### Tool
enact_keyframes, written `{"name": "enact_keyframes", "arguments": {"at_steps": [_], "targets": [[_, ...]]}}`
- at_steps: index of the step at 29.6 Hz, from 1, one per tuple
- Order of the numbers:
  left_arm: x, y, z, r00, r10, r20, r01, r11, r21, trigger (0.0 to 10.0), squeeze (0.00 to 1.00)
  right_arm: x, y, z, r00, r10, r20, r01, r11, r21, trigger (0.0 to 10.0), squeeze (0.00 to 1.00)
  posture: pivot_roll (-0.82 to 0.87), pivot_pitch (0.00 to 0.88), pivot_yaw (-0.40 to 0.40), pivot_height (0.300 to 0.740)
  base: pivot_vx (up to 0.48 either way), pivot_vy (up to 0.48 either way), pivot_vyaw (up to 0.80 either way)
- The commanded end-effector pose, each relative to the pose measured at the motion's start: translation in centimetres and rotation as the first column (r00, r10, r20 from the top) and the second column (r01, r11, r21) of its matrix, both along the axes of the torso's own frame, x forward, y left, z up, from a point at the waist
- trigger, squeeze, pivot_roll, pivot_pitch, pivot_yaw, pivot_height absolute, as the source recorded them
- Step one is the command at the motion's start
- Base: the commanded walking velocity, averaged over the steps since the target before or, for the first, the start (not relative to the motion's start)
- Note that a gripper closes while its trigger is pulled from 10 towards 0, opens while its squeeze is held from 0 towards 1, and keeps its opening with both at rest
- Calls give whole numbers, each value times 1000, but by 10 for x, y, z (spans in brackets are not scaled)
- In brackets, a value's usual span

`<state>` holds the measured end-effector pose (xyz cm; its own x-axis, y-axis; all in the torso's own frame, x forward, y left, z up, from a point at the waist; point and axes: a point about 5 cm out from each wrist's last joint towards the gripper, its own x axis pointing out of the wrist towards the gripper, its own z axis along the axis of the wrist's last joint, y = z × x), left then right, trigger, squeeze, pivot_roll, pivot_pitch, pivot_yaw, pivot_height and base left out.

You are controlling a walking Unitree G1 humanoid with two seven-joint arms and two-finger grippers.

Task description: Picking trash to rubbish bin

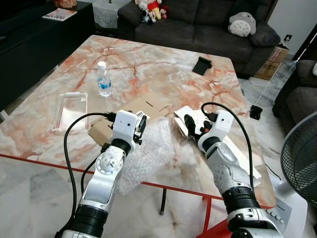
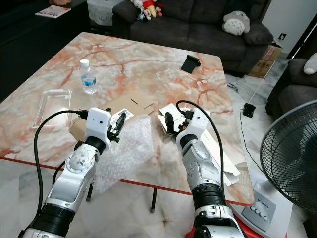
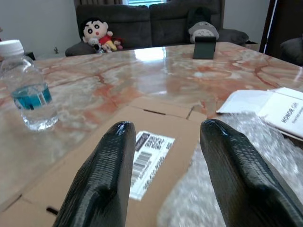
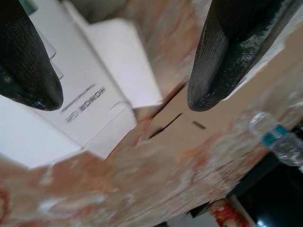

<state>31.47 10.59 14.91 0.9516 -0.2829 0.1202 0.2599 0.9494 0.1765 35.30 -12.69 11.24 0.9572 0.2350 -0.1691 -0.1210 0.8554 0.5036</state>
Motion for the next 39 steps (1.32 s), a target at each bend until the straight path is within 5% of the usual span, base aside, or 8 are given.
{"name": "enact_keyframes", "arguments": {"at_steps": [1, 5, 10, 24, 39], "targets": [[-2, -4, -1, 1000, -18, -11, 18, 1000, 14, 10000, 0, -1, -4, 5, 1000, 18, -5, -18, 999, 38, 10000, 0, 2, 87, -156, 740, 0, 0, 0], [-3, -6, -9, 998, -28, -51, 29, 999, 16, 10000, 0, -10, 5, -2, 989, 134, -65, -130, 990, 61, 10000, 0, -5, 93, -161, 740, 0, 0, 0], [-4, -4, -13, 998, 1, -66, 1, 1000, 22, 10000, 0, -15, 8, -6, 985, 148, -92, -139, 986, 94, 10000, 0, -2, 110, -165, 740, 0, 0, 0], [-7, 9, -9, 996, 65, -59, -63, 997, 39, 10000, 0, -40, 29, 4, 921, 386, -58, -373, 914, 161, 10000, 0, -10, 134, -160, 740, 0, 0, 0], [-6, 2, -9, 996, 54, -71, -50, 998, 47, 10000, 0, -58, 37, -14, 850, 510, -129, -506, 860, 65, 10000, 0, -2, 125, -161, 740, 0, 0, 0]]}}
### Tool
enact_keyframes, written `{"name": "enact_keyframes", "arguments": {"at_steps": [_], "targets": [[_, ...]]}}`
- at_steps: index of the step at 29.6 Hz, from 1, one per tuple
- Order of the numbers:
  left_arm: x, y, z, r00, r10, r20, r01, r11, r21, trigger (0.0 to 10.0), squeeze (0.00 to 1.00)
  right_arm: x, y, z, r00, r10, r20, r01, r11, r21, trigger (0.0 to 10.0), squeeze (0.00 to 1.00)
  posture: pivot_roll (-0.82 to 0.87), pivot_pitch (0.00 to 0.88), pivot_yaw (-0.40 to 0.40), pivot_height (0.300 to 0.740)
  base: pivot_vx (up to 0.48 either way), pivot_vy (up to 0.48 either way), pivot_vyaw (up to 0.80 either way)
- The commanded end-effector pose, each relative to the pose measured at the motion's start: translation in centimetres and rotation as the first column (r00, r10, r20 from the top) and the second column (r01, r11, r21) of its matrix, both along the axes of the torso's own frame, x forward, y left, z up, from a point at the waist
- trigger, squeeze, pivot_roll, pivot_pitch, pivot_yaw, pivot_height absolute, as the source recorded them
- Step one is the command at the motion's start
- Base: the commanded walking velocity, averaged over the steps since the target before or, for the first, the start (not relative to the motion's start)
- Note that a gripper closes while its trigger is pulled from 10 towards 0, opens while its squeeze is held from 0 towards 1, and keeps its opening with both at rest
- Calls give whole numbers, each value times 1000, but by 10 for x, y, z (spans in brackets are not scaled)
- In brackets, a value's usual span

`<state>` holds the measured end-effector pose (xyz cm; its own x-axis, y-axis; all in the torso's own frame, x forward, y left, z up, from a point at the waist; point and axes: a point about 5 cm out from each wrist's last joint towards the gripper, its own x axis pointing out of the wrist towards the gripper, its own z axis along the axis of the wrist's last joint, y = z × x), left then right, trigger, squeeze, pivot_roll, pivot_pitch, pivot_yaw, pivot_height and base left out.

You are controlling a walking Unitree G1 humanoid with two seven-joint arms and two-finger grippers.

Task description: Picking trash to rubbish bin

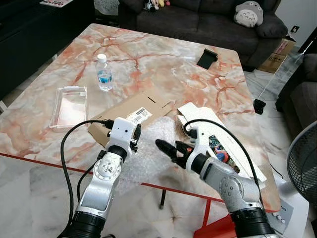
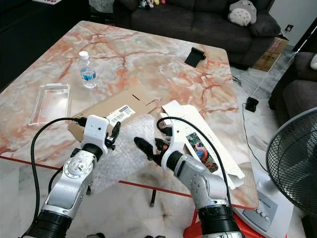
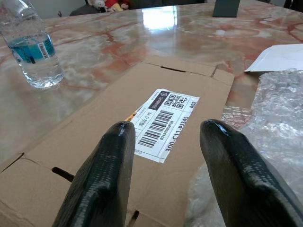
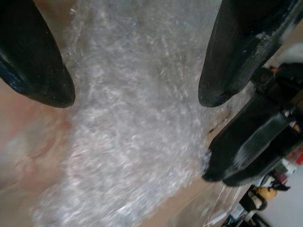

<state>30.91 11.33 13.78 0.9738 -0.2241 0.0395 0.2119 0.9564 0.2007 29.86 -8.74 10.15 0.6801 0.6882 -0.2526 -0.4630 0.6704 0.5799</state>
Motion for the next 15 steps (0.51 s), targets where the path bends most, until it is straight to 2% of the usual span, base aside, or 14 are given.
{"name": "enact_keyframes", "arguments": {"at_steps": [1, 4, 5, 10, 15], "targets": [[0, -5, 3, 1000, -13, 0, 13, 1000, 2, 10000, 0, -4, -2, -4, 1000, 14, -11, -14, 1000, -19, 10000, 0, -1, 126, -159, 740, 0, 0, 0], [2, -4, 3, 1000, -12, 1, 12, 1000, 4, 10000, 0, -4, 0, -4, 1000, 21, -9, -21, 1000, -13, 10000, 0, -2, 126, -158, 740, 0, 0, 0], [3, -3, 3, 1000, -12, 1, 12, 1000, 5, 10000, 0, -3, 2, -4, 1000, 19, -3, -19, 1000, -4, 0, 0, 2, 124, -149, 740, 0, 0, 0], [5, -1, 4, 1000, -9, 3, 9, 1000, 10, 10000, 0, 1, 7, -1, 1000, 15, 14, -15, 1000, 12, 0, 0, 25, 132, -134, 740, 0, 0, 0], [7, 0, 9, 999, 19, 25, -19, 1000, 7, 10000, 0, 4, 8, 0, 1000, -9, 25, 8, 1000, 29, 0, 0, 52, 132, -160, 740, 0, 0, 0]]}}
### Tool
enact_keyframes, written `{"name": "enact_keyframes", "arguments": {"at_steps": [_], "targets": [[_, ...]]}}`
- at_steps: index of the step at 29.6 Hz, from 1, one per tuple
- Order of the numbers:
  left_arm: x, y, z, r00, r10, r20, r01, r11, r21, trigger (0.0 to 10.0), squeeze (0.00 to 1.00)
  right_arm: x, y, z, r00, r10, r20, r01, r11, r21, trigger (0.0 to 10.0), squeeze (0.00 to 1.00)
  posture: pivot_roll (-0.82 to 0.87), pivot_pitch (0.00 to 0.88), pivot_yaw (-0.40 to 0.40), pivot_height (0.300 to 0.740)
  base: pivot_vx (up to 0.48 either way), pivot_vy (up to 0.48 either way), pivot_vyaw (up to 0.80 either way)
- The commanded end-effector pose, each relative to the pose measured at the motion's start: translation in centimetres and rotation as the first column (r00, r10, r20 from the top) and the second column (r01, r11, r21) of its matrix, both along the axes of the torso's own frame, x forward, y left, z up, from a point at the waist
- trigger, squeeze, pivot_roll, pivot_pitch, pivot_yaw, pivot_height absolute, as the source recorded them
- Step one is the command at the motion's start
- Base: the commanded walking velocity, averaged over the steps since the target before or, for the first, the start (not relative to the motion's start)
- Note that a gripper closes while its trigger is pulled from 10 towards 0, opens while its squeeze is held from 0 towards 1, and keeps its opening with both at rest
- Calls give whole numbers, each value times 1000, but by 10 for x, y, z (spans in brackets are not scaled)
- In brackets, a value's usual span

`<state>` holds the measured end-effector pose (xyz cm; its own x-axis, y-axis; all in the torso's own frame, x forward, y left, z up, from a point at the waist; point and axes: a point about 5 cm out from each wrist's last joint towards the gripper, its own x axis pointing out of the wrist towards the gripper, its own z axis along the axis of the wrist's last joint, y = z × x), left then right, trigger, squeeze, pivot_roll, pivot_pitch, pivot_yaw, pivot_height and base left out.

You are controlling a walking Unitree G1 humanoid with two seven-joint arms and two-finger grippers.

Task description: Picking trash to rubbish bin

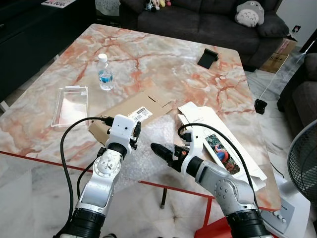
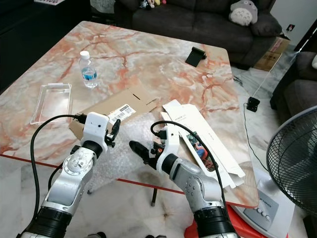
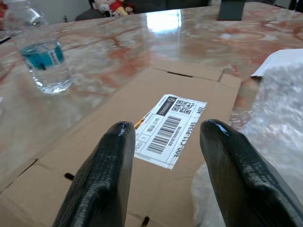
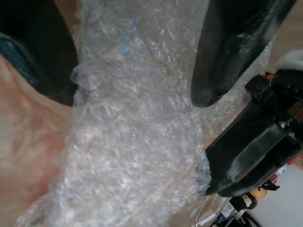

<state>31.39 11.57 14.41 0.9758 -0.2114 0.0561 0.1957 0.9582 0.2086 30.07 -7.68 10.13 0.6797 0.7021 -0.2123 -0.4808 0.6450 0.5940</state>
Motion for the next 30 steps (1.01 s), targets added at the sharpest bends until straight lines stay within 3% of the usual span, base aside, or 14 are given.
{"name": "enact_keyframes", "arguments": {"at_steps": [1, 22, 23, 24, 30], "targets": [[2, -2, 3, 1000, 11, 9, -11, 1000, 1, 10000, 0, 3, -2, 1, 1000, -15, 5, 15, 1000, -7, 0, 0, 53, 130, -171, 740, 0, 0, 0], [-8, -8, 2, 997, 75, 31, -73, 996, -58, 10000, 0, 6, -9, 14, 998, 30, 56, -29, 1000, -5, 0, 0, 13, 159, -246, 740, 0, 0, 0], [-8, -8, 3, 996, 79, 39, -76, 995, -64, 10000, 0, 6, -9, 16, 997, 33, 64, -33, 999, -3, 8000, 0, 13, 161, -250, 740, 0, 0, 0], [-9, -6, 5, 995, 87, 50, -83, 994, -70, 10000, 0, 7, -9, 18, 996, 30, 79, -31, 1000, 1, 10000, 0, 11, 162, -251, 740, 0, 0, 0], [-9, -6, 6, 993, 105, 53, -101, 993, -65, 10000, 0, 10, -12, 24, 994, 15, 108, -18, 999, 27, 10000, 0, 16, 160, -251, 740, 0, 0, 0]]}}
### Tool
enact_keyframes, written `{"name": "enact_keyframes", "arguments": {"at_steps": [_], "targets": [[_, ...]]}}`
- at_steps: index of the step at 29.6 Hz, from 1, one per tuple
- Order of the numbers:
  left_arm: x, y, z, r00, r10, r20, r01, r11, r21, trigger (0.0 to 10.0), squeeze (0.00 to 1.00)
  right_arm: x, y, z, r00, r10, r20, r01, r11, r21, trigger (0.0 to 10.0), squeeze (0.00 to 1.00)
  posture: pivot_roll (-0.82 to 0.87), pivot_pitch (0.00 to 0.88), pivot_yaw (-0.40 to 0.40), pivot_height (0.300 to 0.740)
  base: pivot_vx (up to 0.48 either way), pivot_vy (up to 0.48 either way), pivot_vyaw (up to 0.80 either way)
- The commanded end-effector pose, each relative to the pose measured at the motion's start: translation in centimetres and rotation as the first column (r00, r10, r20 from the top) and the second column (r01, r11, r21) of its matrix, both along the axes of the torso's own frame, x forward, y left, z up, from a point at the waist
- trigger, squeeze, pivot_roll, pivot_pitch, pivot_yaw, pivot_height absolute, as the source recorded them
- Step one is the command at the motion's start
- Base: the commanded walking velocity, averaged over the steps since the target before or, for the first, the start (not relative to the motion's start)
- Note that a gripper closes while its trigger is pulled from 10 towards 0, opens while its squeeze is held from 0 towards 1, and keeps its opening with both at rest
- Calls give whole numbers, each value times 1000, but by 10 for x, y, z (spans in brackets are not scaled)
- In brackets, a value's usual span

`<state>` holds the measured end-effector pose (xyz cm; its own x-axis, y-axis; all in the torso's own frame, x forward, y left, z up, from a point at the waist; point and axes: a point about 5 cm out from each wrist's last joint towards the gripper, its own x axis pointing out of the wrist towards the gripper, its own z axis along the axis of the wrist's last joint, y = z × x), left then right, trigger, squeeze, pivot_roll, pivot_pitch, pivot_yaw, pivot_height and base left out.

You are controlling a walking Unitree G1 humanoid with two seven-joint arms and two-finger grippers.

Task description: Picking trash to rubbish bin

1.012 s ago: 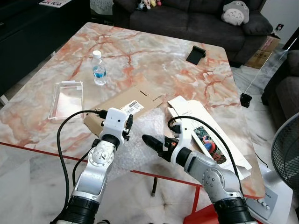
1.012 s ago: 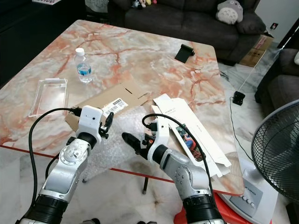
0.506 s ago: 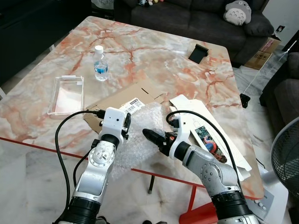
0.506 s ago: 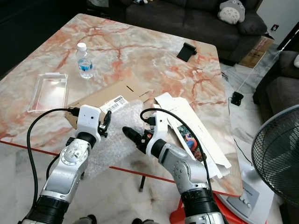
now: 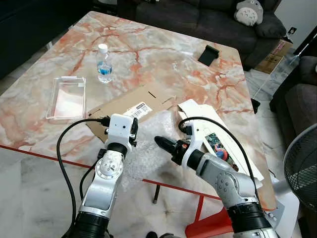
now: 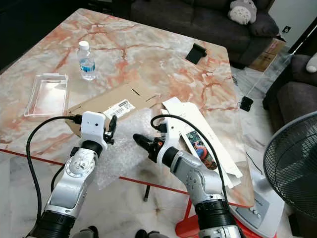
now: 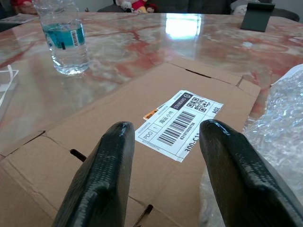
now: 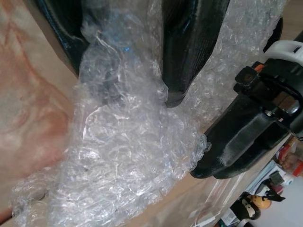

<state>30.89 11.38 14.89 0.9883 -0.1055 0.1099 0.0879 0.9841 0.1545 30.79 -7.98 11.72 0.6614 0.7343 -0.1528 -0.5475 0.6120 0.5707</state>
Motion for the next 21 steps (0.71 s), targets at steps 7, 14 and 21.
{"name": "enact_keyframes", "arguments": {"at_steps": [7, 14, 21], "targets": [[-4, -6, 12, 998, 23, 50, -22, 1000, -21, 10000, 0, 10, -10, 24, 993, -23, 112, 16, 998, 66, 10000, 0, -6, 138, -248, 740, 0, 0, 0], [0, -6, 20, 997, 19, 81, -15, 999, -44, 10000, 0, 19, -22, 49, 973, -119, 198, 82, 979, 187, 10000, 0, -22, 105, -223, 740, 0, 0, 0], [7, -7, 32, 993, -2, 120, 8, 999, -49, 10000, 0, 22, -28, 62, 954, -175, 242, 112, 962, 250, 10000, 0, -23, 50, -179, 740, 0, 0, 0]]}}
